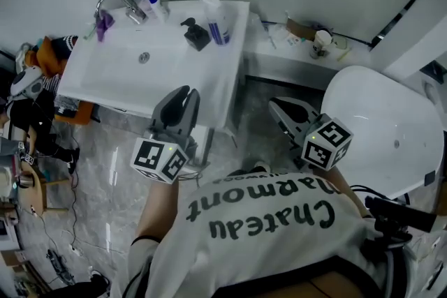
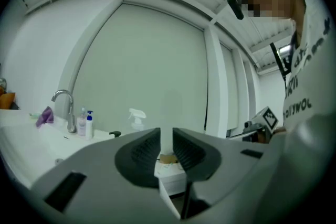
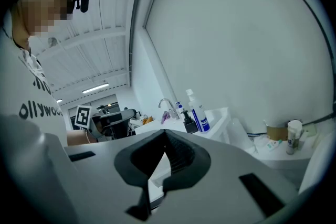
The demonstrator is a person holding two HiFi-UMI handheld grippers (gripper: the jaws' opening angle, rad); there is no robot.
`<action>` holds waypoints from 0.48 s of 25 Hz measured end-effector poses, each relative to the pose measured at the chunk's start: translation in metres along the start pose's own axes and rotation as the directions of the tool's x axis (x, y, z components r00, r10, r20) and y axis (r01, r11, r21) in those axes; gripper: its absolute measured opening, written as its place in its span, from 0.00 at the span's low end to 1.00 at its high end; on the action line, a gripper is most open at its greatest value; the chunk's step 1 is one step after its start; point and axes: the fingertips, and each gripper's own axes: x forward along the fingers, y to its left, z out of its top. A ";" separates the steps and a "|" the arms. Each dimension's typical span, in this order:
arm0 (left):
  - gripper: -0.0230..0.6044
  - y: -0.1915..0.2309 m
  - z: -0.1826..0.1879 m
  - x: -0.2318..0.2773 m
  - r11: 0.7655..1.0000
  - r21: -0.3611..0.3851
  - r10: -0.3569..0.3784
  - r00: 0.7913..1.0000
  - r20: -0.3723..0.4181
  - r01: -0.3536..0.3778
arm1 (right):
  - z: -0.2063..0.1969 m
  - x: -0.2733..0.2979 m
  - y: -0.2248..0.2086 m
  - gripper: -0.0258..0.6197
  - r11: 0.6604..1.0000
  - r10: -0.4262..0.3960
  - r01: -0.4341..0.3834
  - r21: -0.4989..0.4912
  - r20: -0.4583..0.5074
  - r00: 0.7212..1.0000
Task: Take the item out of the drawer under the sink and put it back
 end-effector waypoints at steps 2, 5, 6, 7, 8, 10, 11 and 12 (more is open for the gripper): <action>0.13 -0.005 0.000 -0.009 0.999 -0.021 -0.038 0.999 -0.003 0.038 | 0.001 0.004 0.004 0.06 1.000 -0.013 0.013 -0.011 -0.005 1.000; 0.09 -0.006 0.003 -0.029 0.997 -0.036 -0.066 0.998 0.000 0.066 | 0.002 0.009 0.019 0.06 1.000 -0.020 0.020 -0.021 -0.008 1.000; 0.09 -0.005 0.004 -0.036 0.997 -0.040 -0.067 0.998 0.001 0.067 | 0.003 0.012 0.025 0.06 0.999 -0.020 0.020 -0.026 -0.008 1.000; 0.09 -0.004 0.006 -0.043 0.997 -0.045 -0.066 0.998 0.000 0.066 | 0.004 0.014 0.031 0.06 0.999 -0.020 0.020 -0.033 -0.007 1.000; 0.08 -0.003 0.007 -0.050 0.997 -0.047 -0.064 0.998 -0.004 0.063 | 0.004 0.017 0.037 0.06 0.999 -0.021 0.021 -0.042 -0.007 1.000; 0.06 -0.001 0.007 -0.065 0.997 -0.053 -0.062 0.998 -0.009 0.061 | 0.001 0.020 0.049 0.06 0.998 -0.025 0.024 -0.065 -0.011 1.000; 0.05 0.000 0.007 -0.073 0.996 -0.060 -0.063 0.998 -0.009 0.062 | -0.001 0.022 0.055 0.06 0.997 -0.026 0.024 -0.075 -0.016 1.000; 0.05 0.001 0.006 -0.081 0.996 -0.068 -0.064 0.998 -0.007 0.063 | -0.003 0.024 0.061 0.06 0.996 -0.025 0.023 -0.085 -0.022 0.999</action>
